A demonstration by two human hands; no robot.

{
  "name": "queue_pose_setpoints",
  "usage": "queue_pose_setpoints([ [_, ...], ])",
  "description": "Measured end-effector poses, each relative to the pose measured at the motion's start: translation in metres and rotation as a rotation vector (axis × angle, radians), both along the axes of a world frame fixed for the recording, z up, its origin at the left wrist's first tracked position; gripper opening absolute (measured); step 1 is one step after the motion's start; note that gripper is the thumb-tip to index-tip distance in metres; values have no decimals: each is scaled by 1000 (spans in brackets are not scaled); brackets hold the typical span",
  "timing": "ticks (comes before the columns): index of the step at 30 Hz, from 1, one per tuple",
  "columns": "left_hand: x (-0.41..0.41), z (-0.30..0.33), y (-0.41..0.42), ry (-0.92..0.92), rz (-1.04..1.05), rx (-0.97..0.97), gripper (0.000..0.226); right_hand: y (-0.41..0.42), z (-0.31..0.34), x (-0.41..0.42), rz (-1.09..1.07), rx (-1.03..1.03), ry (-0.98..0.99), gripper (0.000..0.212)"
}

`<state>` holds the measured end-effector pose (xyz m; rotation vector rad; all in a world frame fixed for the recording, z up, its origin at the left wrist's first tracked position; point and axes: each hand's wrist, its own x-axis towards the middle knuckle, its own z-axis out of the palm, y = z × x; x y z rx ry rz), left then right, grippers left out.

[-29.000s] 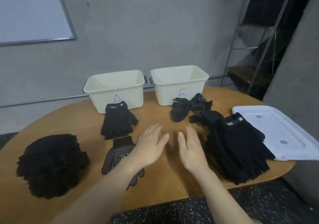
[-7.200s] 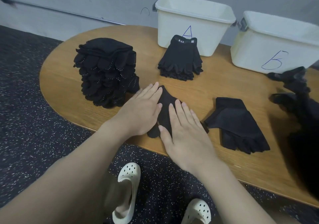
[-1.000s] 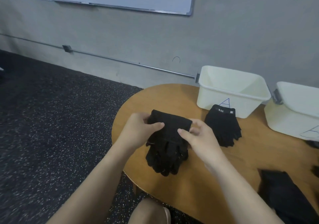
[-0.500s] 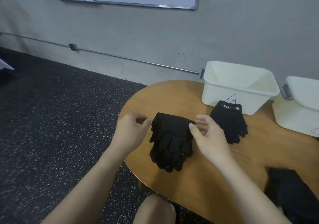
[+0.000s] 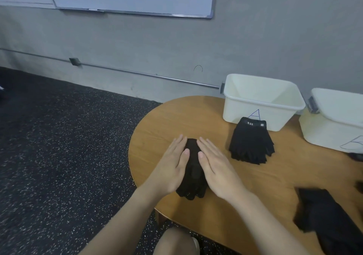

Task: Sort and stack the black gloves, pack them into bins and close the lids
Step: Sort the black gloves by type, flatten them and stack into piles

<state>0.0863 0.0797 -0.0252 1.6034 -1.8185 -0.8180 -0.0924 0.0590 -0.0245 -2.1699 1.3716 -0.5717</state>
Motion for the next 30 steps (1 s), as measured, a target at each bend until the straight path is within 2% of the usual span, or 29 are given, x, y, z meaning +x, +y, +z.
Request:
queue_pose_setpoints([
  [8,4,-9,1,-5,-29,10,59,3,-3,-2,31,37,79,61],
  [12,6,4,1,-103,-51,0,61,3,13,-9,54,33,163,60],
  [14,7,15,3,-238,-71,-40,62,10,17,-22,27,20,176,58],
  [16,8,31,3,-449,-90,-125,62,22,19,-42,-26,5,187,58],
  [18,7,50,1,-548,-106,-232,62,34,23,-71,-90,2,197,58],
  [22,-25,73,0,-542,-158,-347,62,61,31,-144,-242,-6,189,65],
  [24,-54,74,3,-507,-204,-398,61,73,32,-178,-368,-36,214,61],
  [28,-119,68,14,-493,-319,-418,70,104,32,-227,-561,-33,203,58],
  [30,-149,63,18,-500,-383,-405,62,121,29,-245,-588,-37,216,58],
])
